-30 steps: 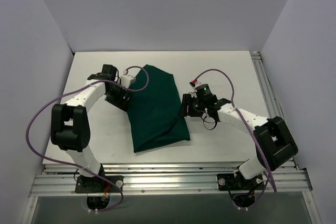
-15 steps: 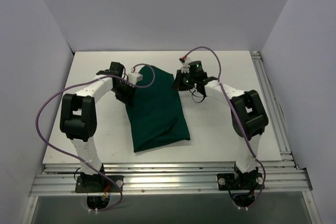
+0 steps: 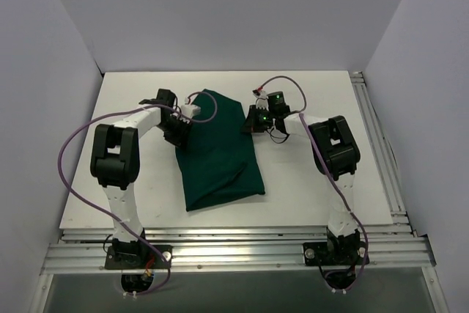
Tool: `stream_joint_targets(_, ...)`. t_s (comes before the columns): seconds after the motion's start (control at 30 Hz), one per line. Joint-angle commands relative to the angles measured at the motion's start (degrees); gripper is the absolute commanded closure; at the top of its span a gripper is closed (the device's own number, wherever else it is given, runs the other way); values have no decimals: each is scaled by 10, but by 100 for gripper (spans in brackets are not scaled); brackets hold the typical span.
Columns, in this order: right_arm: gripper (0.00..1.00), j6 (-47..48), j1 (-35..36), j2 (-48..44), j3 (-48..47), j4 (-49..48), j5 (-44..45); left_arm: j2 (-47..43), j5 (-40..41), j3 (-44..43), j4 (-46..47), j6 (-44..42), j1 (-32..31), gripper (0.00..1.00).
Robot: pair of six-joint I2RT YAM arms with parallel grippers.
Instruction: Prepare the surgical pack
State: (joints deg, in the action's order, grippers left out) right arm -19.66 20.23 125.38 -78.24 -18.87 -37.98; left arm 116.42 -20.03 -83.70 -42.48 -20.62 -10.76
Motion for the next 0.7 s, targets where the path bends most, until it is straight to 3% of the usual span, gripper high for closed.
stream_joint_targets(0.0,100,4,-5,-10,-52,9,-15,-12,-7,-40,17,-10,7,72)
stream_joint_targets(0.13,100,-5,-7,24,-129,17,1,-23,-3,-75,28,7,23,71)
stream_joint_targets(0.47,100,-99,-13,144,-193,-13,26,71,20,-101,43,21,36,71)
stream_joint_targets(0.67,100,-127,-19,159,-215,-8,33,111,32,-128,42,26,43,71)
